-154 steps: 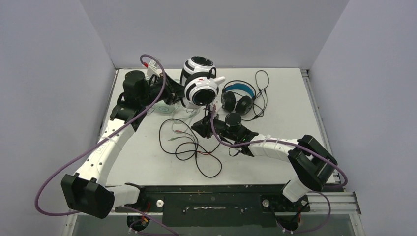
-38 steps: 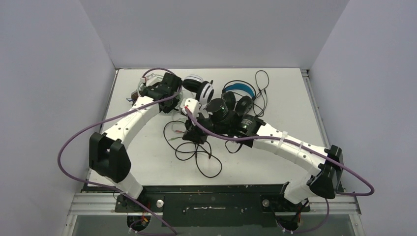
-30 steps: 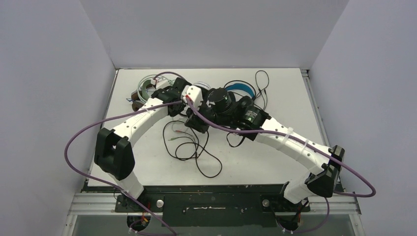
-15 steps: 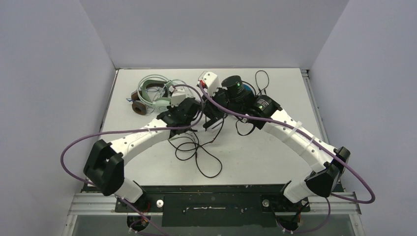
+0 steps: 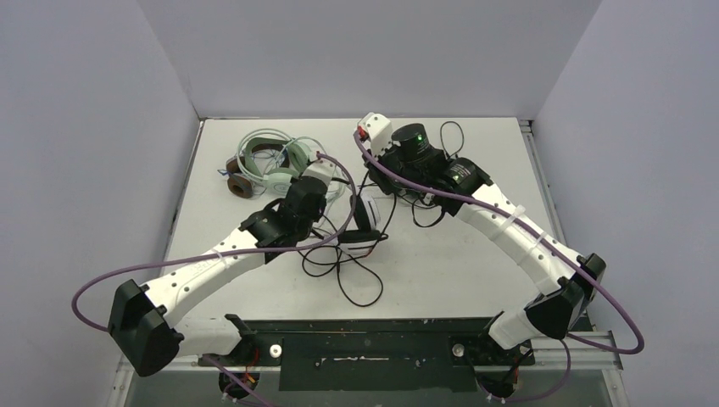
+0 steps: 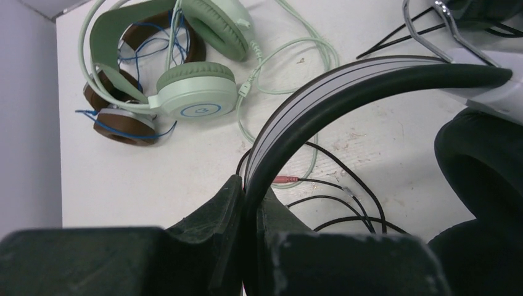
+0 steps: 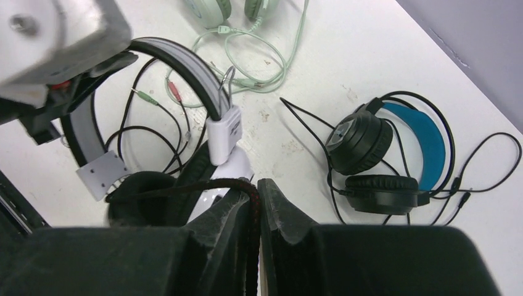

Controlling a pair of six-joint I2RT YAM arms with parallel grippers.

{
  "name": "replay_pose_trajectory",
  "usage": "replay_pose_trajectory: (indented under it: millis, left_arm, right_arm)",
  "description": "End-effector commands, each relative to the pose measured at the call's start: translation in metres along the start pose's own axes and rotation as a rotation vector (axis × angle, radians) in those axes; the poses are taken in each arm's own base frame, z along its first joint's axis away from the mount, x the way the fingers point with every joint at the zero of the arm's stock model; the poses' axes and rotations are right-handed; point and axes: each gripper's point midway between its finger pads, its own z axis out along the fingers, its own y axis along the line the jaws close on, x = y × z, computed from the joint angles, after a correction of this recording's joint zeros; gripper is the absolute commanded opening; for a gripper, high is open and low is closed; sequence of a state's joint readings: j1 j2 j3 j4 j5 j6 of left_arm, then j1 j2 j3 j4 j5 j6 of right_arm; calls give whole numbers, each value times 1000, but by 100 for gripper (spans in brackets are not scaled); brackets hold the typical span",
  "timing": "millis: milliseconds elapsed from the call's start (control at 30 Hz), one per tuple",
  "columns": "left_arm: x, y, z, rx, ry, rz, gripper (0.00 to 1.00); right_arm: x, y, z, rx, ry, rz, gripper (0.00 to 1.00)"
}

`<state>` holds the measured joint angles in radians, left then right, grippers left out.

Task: Wrap the headphones
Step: Wrap the headphones cable around the headphones.

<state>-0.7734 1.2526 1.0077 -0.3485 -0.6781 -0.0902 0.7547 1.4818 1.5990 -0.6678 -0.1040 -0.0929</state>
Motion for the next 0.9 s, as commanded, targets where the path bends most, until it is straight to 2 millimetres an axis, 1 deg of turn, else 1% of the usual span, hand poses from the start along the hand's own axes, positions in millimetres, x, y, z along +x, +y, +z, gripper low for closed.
replay_pose_trajectory:
  millis: [0, 100, 200, 333, 467, 567, 667, 733, 867]
  left_arm:
    - [-21, -12, -22, 180, -79, 104, 0]
    - [-23, -7, -28, 183, -81, 84, 0]
    - [-29, -8, -35, 212, -79, 64, 0]
    - [-37, -5, -42, 217, -78, 37, 0]
    - [-43, -1, -50, 219, -87, -16, 0]
    - [-48, 5, -55, 207, -87, -50, 0]
    - [-52, 4, -59, 232, -78, -67, 0]
    - [-57, 4, -62, 248, -84, -92, 0]
    - [-67, 7, -68, 251, -101, -140, 0]
  right_arm:
    - [-19, -27, -1, 108, -70, 35, 11]
    - [-9, -35, 5, 126, -50, 58, 15]
    - [2, -41, 10, 137, -42, 80, 18]
    - [21, -48, 16, 145, -30, 116, 18]
    - [39, -48, 22, 135, -33, 150, 19]
    - [53, -49, 26, 139, -30, 171, 21]
    - [65, -51, 30, 142, -37, 204, 22]
    - [72, -53, 33, 138, -44, 221, 22]
    - [82, -50, 37, 112, -70, 240, 24]
